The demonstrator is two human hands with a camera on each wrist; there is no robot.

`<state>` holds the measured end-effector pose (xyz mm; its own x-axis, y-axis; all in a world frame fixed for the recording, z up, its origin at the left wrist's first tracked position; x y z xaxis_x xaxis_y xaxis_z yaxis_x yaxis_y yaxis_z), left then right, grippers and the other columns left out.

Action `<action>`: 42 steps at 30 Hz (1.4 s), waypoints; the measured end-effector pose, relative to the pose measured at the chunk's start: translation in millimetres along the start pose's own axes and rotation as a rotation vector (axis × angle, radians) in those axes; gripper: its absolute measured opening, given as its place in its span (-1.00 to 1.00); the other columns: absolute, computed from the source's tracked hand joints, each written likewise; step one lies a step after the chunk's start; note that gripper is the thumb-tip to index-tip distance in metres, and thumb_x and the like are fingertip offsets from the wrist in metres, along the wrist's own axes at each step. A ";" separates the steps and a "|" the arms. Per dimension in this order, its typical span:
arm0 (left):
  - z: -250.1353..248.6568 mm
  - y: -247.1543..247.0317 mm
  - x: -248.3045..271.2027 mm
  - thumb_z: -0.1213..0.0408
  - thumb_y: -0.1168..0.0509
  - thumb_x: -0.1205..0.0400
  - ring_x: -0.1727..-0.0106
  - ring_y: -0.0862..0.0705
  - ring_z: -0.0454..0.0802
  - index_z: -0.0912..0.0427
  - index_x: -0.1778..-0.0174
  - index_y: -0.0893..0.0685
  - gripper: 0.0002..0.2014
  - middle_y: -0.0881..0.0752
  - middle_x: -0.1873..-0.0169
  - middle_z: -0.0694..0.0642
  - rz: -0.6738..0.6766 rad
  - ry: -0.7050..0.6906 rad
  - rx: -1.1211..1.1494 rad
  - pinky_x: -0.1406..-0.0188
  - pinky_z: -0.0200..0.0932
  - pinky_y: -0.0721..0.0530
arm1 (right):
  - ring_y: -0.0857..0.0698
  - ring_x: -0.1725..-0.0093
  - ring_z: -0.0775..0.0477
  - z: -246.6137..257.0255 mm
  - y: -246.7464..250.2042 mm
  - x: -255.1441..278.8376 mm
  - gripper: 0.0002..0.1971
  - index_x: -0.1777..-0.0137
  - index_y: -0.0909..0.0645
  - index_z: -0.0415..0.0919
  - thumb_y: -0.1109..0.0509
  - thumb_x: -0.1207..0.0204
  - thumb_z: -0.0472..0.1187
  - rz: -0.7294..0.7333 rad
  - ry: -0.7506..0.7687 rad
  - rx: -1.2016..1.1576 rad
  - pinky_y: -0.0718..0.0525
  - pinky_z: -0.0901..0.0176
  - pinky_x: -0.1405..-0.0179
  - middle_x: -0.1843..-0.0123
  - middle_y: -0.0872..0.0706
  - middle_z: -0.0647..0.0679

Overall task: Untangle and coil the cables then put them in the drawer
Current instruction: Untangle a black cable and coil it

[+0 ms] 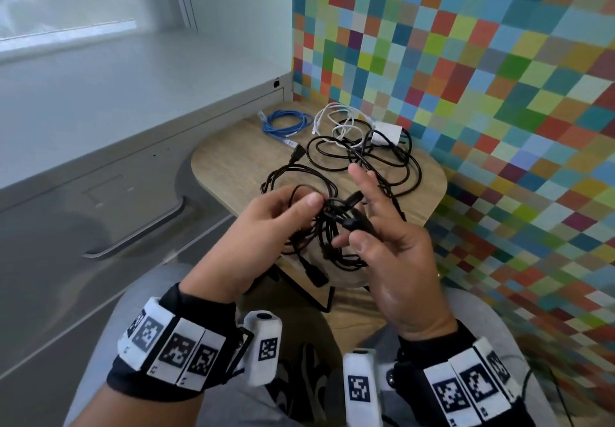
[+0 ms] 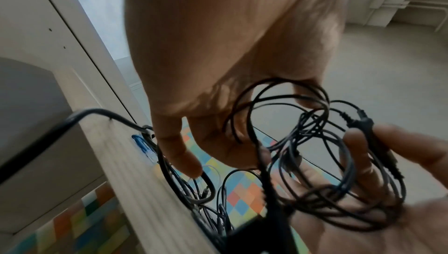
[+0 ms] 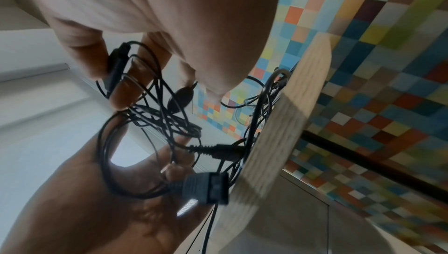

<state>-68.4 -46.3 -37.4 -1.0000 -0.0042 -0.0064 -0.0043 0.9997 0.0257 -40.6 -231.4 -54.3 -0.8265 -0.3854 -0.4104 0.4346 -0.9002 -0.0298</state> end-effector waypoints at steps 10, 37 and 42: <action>-4.3 4.0 0.1 0.25 -0.31 -0.72 0.20 -0.77 0.18 0.25 0.12 -0.58 -0.84 -0.71 0.27 0.16 -0.046 -0.164 0.203 0.07 -0.10 -0.73 | -0.69 -0.52 -0.15 -6.5 9.3 -5.8 -0.70 -0.19 -0.83 -0.07 -0.54 -0.51 0.02 -0.301 -0.104 -0.059 -0.63 -0.40 -0.50 -0.49 -0.74 0.00; -3.4 -1.0 -1.8 0.43 -0.59 -0.49 -0.03 -0.74 -0.07 -0.16 -0.36 -0.51 -0.36 -0.72 -0.09 0.10 -0.154 -0.187 -0.067 -0.19 0.08 -0.79 | -0.80 0.39 -0.24 -3.2 1.5 -7.3 -0.74 0.06 -0.63 -0.18 -0.33 -0.67 0.03 -0.400 -0.183 -0.076 -0.79 -0.09 0.33 0.26 -0.79 -0.11; -5.1 -1.6 -1.1 0.09 -0.57 -0.51 -0.18 -0.73 0.02 -0.06 -0.03 -0.67 -0.74 -0.74 -0.03 -0.02 -0.211 -0.299 -0.236 -0.28 0.16 -0.70 | -0.87 0.21 -0.33 -3.8 0.5 -7.1 -0.69 0.00 -0.64 -0.20 -0.33 -0.69 0.07 -0.401 -0.163 -0.045 -0.85 -0.22 0.15 0.20 -0.85 -0.21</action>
<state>-67.3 -48.0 -32.3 -0.9312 -0.1658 -0.3247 -0.2449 0.9443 0.2200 -33.1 -228.4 -54.9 -0.9771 -0.0377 -0.2094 0.0804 -0.9767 -0.1991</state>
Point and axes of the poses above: each hand's wrist, its own x-axis away from the middle knuckle, its own y-axis out of the back of the hand, z = x × y, the point moved 2 cm from there along -x, towards the middle knuckle
